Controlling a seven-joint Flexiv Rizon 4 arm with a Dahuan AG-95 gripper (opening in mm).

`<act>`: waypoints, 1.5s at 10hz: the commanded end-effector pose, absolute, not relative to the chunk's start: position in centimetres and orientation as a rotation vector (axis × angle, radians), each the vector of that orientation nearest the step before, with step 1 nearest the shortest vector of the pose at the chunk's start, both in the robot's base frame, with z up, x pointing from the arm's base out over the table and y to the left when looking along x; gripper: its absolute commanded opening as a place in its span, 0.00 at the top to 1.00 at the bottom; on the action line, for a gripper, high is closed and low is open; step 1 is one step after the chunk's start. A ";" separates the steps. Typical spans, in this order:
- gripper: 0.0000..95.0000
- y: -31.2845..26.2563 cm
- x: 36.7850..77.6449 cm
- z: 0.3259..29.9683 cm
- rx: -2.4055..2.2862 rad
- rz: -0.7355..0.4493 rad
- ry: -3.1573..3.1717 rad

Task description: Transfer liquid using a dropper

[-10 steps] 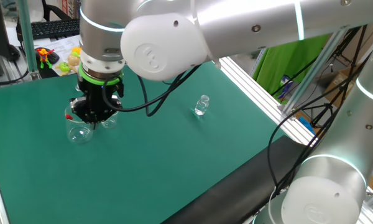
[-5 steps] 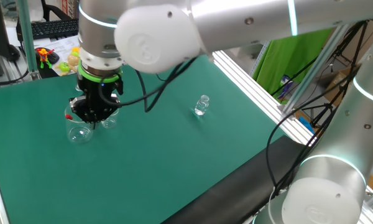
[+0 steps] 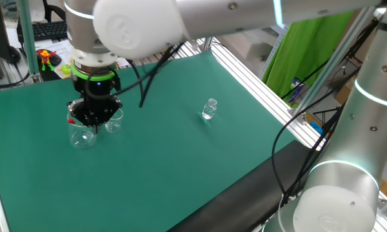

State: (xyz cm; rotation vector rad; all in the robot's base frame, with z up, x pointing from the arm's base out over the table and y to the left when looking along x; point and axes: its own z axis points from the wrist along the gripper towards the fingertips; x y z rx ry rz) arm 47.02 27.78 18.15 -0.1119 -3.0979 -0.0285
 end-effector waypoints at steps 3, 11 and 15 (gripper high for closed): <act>1.00 27.6 46.9 18.2 0.045 -0.029 -3.113; 0.60 27.9 47.2 18.0 -0.104 -0.119 -3.177; 0.40 28.7 49.2 17.4 -0.154 -0.120 -3.187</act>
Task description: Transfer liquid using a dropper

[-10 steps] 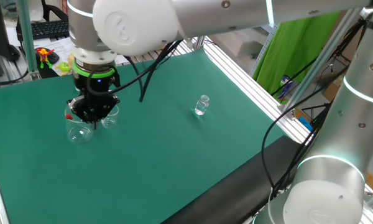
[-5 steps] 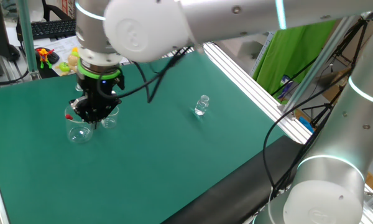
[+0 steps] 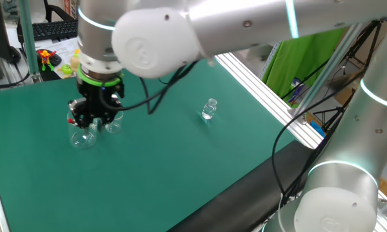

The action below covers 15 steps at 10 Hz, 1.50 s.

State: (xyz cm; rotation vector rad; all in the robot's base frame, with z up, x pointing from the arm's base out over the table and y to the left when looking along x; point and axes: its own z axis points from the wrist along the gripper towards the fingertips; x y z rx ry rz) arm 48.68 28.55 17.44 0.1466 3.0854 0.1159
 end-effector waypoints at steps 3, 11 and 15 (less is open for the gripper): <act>0.40 29.1 51.4 17.2 0.167 0.123 3.085; 0.60 30.2 54.0 16.6 0.215 0.136 3.086; 0.60 30.6 54.7 16.2 0.232 0.138 3.079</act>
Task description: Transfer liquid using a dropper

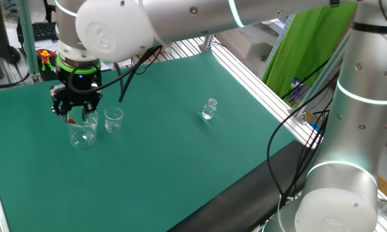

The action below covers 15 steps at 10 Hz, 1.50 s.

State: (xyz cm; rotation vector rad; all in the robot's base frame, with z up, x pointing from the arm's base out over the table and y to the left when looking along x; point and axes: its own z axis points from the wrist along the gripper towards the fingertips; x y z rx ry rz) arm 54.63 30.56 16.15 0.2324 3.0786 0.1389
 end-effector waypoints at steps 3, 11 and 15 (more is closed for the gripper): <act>0.80 31.0 55.0 15.8 0.247 0.138 3.071; 0.80 31.4 56.1 15.0 0.263 0.132 3.053; 0.80 31.4 56.2 14.9 0.270 0.133 3.054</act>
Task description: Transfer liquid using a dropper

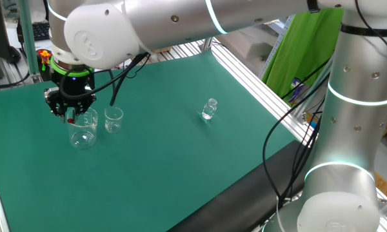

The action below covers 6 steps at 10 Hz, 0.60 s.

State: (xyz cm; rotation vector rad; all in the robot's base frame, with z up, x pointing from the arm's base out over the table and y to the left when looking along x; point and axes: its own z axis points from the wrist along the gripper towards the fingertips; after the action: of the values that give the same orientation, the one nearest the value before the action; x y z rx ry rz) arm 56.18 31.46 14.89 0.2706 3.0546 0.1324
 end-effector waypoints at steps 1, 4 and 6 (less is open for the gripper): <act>0.80 31.4 56.2 14.9 0.271 0.133 3.054; 0.80 31.5 56.2 14.8 0.272 0.132 3.055; 0.80 31.5 56.2 14.7 0.274 0.132 3.054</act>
State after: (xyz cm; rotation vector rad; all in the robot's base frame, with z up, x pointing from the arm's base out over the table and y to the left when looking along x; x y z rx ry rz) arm 56.23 31.53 14.67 0.2745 3.0548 0.1317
